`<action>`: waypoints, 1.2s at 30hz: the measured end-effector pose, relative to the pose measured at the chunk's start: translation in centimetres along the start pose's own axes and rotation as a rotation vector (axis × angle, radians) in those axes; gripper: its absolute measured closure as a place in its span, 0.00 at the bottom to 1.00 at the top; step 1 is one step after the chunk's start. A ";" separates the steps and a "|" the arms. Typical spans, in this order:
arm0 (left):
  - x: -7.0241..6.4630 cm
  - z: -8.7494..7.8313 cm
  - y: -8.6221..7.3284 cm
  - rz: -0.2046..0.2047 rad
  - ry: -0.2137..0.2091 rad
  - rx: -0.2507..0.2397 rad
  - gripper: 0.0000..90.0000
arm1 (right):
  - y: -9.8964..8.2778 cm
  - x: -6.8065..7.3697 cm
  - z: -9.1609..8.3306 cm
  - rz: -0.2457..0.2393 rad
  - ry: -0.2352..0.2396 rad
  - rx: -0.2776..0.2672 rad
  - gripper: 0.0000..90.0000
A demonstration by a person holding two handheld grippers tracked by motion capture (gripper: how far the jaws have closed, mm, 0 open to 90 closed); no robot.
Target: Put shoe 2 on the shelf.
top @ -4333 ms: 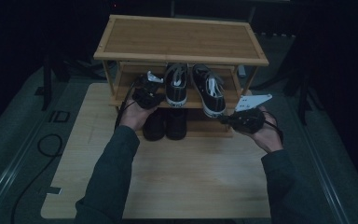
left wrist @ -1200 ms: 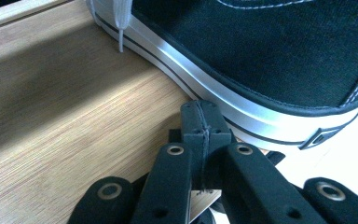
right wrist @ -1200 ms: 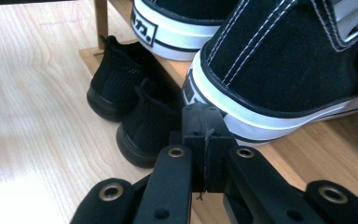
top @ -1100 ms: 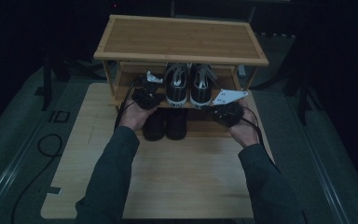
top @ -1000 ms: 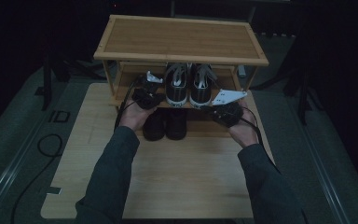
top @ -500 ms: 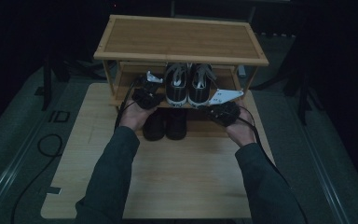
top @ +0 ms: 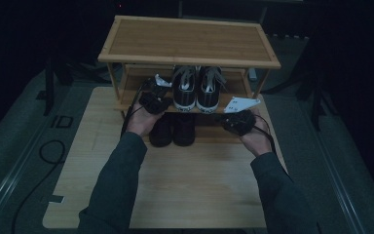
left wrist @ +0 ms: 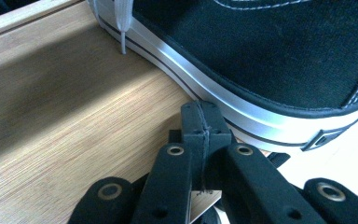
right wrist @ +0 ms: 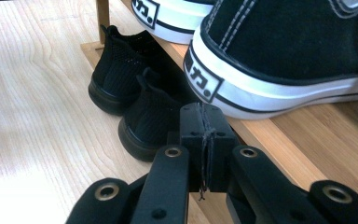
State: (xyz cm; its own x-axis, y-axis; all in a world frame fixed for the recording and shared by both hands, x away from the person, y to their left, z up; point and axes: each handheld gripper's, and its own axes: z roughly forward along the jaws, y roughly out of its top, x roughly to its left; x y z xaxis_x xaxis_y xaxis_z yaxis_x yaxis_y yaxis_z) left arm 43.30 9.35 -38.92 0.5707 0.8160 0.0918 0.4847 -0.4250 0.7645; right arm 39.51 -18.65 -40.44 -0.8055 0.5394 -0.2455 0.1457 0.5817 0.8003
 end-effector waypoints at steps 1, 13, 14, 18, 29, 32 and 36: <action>-0.1 0.0 0.0 0.002 0.003 0.002 1.00 | -0.1 -0.1 -0.1 -0.004 -0.001 -0.001 0.98; -0.2 -0.1 0.1 0.011 -0.001 0.002 1.00 | -0.7 -0.1 -0.4 0.001 0.007 0.006 0.98; -0.2 -0.1 0.1 0.008 0.000 -0.006 1.00 | -0.8 -0.1 -0.4 0.002 0.007 0.009 0.97; 0.1 -0.4 0.1 0.008 0.008 -0.011 1.00 | -1.1 -0.2 -0.3 0.010 0.011 0.019 0.96; 1.0 -1.1 -0.2 -0.008 0.031 -0.013 0.96 | -1.8 -0.1 0.2 0.016 0.023 0.050 0.96; 1.2 -1.3 -0.3 -0.007 0.034 -0.008 0.96 | -2.0 -0.1 0.3 0.016 0.024 0.056 0.96; 1.5 -1.5 -0.4 -0.008 0.037 -0.006 0.94 | -2.5 -0.1 0.4 0.016 0.028 0.075 0.95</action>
State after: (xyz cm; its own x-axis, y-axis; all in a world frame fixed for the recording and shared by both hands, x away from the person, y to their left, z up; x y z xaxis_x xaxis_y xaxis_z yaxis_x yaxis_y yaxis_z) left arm 42.95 11.36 -38.12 0.5422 0.8332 0.1090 0.4848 -0.4161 0.7694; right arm 39.48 -19.88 -42.65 -0.8182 0.5323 -0.2172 0.2002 0.6179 0.7603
